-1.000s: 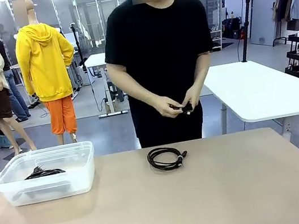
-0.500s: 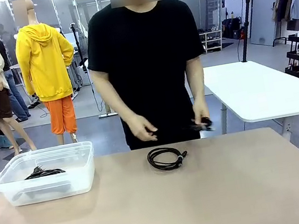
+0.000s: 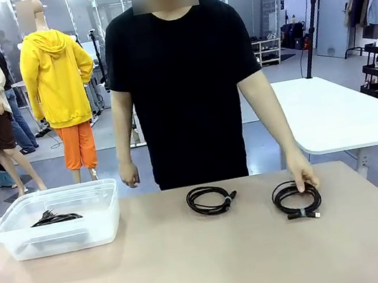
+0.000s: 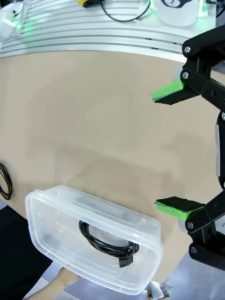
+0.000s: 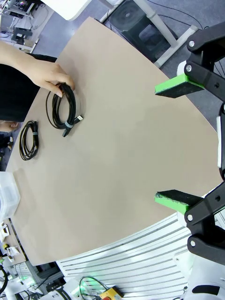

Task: Organize and store the cables.
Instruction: Place the USB Extension Cable into the Organizing box.

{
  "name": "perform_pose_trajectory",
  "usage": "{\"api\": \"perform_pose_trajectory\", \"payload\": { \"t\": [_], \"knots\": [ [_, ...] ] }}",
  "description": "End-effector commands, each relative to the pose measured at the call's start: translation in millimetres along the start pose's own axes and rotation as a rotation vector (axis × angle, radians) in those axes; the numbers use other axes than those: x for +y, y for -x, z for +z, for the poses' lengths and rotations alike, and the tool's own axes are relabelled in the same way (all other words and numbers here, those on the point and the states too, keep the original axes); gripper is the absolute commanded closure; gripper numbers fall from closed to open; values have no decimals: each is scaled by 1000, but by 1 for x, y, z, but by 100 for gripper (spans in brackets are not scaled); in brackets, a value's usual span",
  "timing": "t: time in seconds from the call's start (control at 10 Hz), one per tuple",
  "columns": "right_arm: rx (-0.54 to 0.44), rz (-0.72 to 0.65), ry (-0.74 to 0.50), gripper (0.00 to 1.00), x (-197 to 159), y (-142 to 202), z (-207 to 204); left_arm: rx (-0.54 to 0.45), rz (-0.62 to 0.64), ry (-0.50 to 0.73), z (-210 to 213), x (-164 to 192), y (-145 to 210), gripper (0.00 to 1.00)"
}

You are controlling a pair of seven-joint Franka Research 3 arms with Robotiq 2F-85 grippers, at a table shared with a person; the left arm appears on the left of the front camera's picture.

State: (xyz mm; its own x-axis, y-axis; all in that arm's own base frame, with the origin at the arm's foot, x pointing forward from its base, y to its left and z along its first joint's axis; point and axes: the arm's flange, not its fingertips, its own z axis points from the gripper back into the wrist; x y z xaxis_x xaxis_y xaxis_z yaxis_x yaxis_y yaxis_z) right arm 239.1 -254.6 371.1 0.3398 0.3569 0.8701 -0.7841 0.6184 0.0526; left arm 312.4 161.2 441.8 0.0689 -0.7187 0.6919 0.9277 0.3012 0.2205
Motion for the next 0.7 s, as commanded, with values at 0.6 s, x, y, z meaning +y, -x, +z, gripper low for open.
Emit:
{"api": "perform_pose_trajectory", "payload": {
  "t": [0.6],
  "knots": [
    [314, 35, 15, 0, 14, -136, -72, 1, -15, -7, 1, -2, -1, 0]
  ]
}}
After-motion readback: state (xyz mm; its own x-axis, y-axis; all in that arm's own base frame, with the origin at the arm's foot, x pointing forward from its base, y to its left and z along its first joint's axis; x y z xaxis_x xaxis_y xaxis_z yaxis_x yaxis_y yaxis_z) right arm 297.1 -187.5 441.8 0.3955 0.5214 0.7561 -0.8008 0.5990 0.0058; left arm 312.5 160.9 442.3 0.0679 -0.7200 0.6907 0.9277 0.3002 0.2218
